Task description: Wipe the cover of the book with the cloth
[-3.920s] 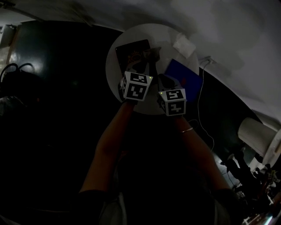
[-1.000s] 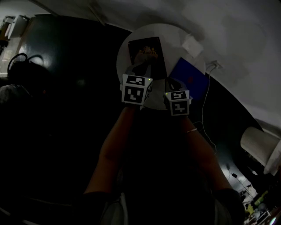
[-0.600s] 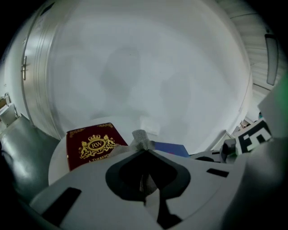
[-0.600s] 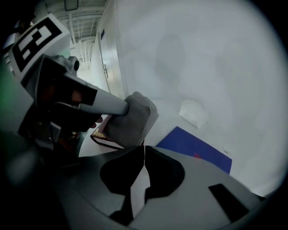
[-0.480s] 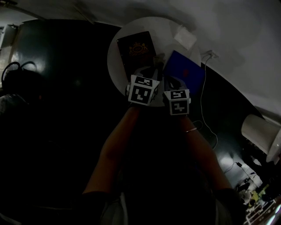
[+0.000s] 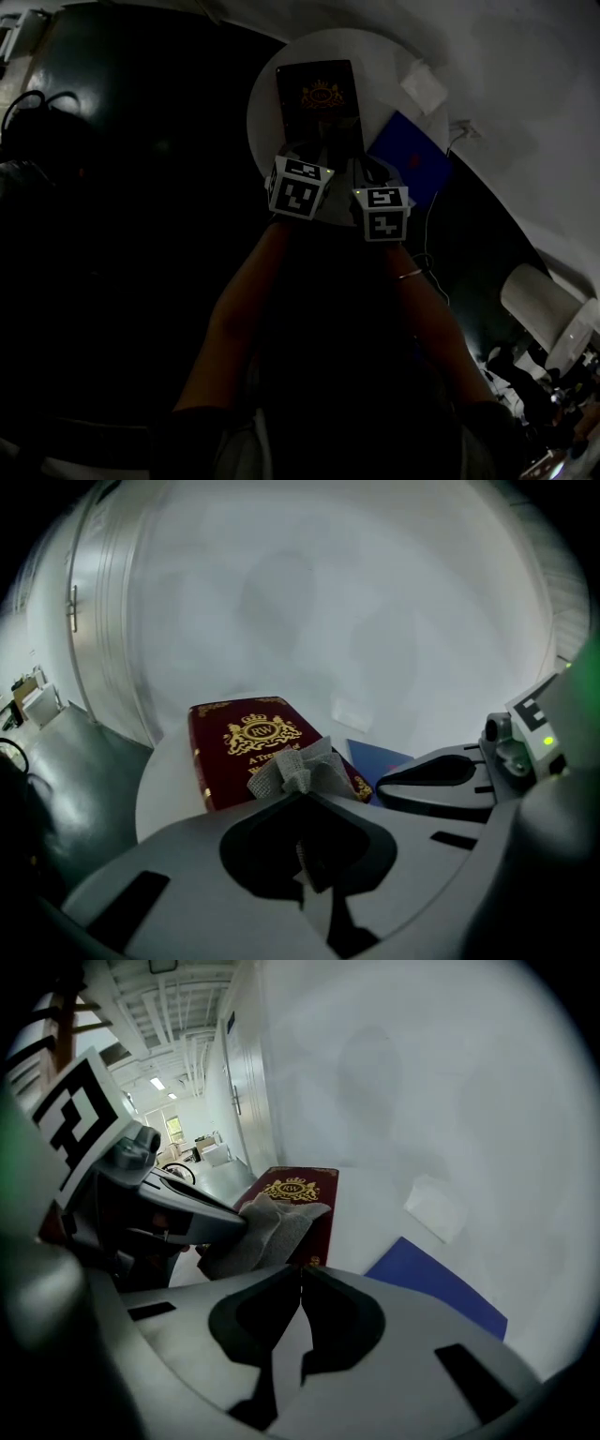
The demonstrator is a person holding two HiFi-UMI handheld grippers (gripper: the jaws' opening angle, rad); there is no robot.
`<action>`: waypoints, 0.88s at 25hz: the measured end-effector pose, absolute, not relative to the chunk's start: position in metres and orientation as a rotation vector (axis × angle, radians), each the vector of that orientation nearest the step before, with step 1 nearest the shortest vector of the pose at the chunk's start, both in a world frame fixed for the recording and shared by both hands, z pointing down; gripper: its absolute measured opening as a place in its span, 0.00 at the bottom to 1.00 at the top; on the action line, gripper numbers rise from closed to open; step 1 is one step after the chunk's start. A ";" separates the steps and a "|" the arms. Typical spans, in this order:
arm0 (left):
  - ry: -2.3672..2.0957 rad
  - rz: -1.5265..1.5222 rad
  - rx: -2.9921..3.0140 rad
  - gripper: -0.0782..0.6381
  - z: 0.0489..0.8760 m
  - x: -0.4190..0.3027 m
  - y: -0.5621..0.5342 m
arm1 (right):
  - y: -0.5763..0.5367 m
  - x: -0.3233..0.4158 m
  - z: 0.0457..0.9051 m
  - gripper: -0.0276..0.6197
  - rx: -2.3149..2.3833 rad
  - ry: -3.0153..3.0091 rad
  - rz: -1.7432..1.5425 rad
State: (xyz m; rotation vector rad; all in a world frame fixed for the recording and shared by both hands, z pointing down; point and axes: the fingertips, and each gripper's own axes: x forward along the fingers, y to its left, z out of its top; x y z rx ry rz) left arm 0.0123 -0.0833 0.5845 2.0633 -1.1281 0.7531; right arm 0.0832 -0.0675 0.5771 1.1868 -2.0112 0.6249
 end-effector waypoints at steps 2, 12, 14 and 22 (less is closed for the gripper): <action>-1.165 0.744 2.034 0.14 0.586 -0.003 -0.083 | -0.070 0.076 0.577 0.09 1.157 -2.018 0.600; -1.333 0.737 1.935 0.14 0.589 -0.069 -0.081 | -0.078 0.045 0.576 0.09 1.067 -2.040 0.534; -1.349 0.742 1.913 0.14 0.593 -0.078 -0.078 | -0.077 0.041 0.577 0.09 1.052 -2.044 0.529; -1.330 0.766 1.847 0.14 0.612 -0.091 -0.061 | -0.072 0.030 0.582 0.09 1.007 -2.043 0.519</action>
